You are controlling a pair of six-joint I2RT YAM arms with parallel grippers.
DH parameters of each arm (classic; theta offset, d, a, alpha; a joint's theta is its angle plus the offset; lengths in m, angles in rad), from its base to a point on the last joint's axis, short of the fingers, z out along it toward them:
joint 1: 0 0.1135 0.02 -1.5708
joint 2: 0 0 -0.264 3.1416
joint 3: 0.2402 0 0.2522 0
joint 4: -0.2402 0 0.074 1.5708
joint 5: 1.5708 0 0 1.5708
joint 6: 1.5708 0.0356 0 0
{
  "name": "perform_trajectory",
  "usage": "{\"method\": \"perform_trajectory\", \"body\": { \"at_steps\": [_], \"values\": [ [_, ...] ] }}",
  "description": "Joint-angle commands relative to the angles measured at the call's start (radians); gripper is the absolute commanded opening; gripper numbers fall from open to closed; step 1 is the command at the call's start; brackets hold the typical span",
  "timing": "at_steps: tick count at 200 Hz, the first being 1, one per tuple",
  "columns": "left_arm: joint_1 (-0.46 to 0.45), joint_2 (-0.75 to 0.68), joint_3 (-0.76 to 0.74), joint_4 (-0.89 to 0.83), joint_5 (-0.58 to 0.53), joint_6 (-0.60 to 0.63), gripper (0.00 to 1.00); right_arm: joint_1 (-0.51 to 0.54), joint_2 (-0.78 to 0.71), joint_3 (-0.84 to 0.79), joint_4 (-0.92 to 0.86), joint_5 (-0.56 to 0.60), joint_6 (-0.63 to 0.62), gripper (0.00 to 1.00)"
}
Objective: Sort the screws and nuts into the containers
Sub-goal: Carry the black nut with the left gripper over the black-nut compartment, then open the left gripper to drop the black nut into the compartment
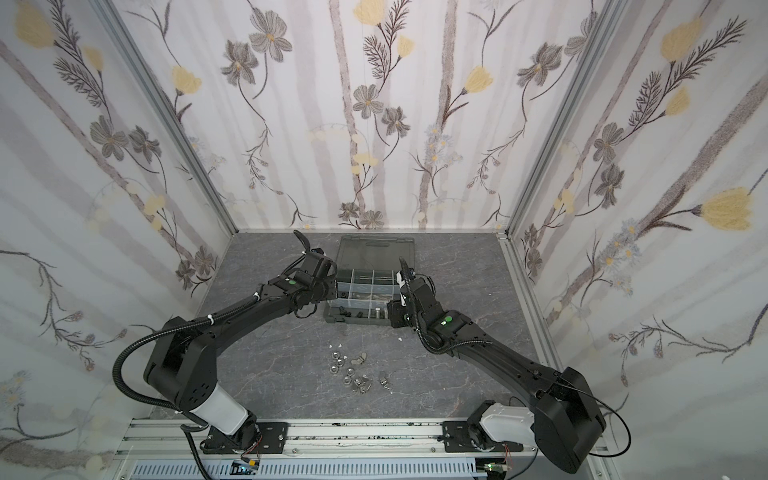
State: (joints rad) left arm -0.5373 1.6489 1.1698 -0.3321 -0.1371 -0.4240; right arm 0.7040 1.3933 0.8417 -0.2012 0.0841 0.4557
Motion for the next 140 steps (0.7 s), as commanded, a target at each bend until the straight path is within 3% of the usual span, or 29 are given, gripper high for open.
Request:
{"method": "perform_trajectory", "body": {
  "at_steps": [1, 73, 140],
  "values": [
    [0.002, 0.042, 0.030, 0.036, 0.027, 0.021, 0.21, -0.001, -0.018, -0.014, -0.002, 0.023, 0.026, 0.44],
    [0.005, 0.153, 0.087, 0.045, 0.045, 0.019, 0.25, -0.003, -0.061, -0.042, -0.006, 0.039, 0.027, 0.45],
    [0.005, 0.158, 0.080, 0.048, 0.046, 0.003, 0.41, -0.008, -0.083, -0.064, -0.004, 0.043, 0.029, 0.46]
  ]
}}
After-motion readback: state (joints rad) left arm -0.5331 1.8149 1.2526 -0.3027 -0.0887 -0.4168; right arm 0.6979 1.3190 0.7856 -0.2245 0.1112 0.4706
